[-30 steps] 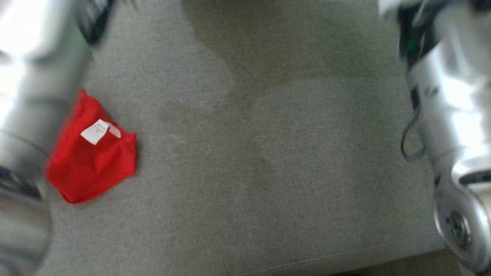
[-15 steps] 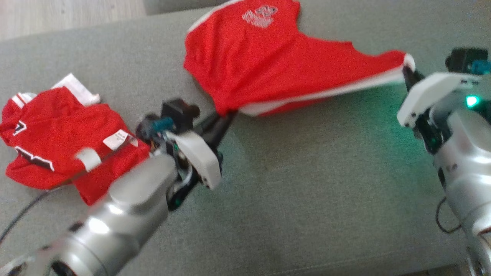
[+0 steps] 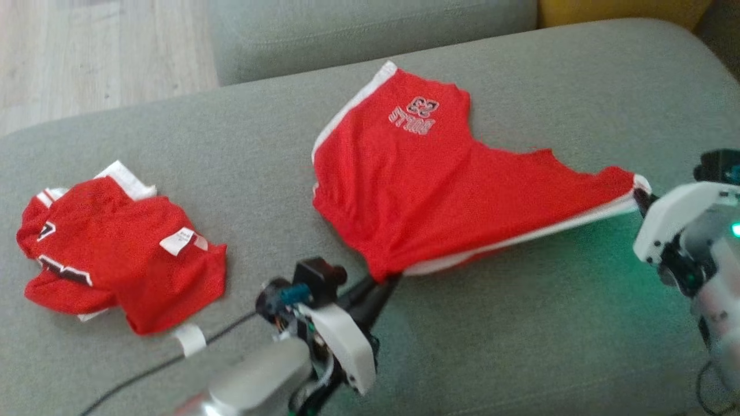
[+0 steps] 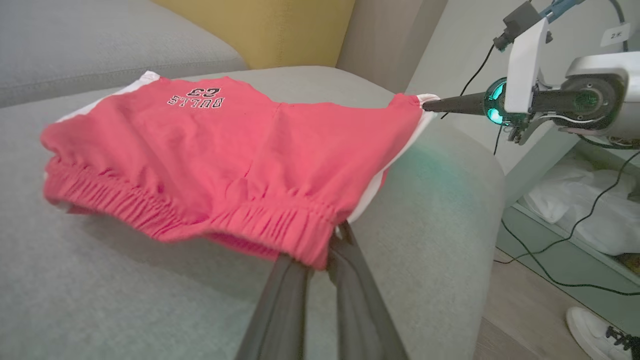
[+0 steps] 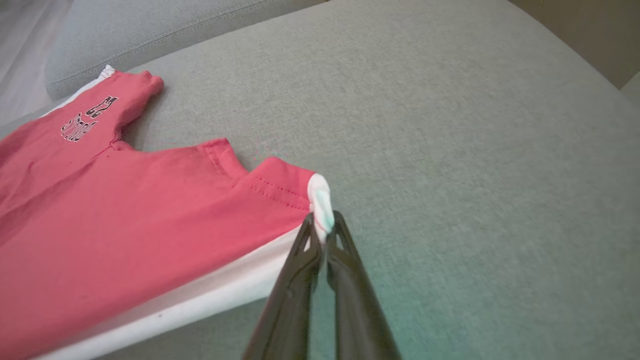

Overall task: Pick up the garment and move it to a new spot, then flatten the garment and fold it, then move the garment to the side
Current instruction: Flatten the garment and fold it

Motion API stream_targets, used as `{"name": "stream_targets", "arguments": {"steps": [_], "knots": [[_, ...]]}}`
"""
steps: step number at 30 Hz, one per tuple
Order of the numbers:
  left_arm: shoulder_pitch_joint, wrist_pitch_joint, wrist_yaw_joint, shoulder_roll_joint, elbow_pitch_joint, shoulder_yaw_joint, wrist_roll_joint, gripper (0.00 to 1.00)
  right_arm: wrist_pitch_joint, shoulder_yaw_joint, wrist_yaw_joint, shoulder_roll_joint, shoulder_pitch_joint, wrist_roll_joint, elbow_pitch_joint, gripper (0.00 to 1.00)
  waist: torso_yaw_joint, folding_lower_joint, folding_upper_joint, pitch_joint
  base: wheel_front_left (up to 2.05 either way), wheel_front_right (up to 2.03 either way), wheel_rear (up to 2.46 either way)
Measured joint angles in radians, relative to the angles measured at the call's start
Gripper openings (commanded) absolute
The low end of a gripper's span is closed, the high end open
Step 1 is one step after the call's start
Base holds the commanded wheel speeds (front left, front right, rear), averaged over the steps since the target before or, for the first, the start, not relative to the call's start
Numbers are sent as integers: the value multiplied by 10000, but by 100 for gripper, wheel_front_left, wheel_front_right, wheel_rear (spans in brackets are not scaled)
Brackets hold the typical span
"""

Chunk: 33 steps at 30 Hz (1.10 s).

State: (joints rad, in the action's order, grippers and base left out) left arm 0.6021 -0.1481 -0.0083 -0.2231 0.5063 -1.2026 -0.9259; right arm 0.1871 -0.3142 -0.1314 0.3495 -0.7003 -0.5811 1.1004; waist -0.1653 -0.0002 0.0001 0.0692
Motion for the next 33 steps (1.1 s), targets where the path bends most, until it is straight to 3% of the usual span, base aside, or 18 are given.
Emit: {"name": "stream_targets", "arguments": {"steps": [9,18,33], "knots": [[-546,-207,566,73,-836,65,-178,0,65,481,-2,410,760,-171,-1597,0,-62,2,0,122,0,0,0],[563,-426,876,63,-970,679,-138,0,-476,1498,-2,-12,-143,980,-2794,0,495,4,0,975,0,0,0],[1922,-554,681,307,-621,1112,-130,0,-763,2080,-2,-784,-2820,3187,-1883,0,2025,4,-1,2424,0,0,0]]}}
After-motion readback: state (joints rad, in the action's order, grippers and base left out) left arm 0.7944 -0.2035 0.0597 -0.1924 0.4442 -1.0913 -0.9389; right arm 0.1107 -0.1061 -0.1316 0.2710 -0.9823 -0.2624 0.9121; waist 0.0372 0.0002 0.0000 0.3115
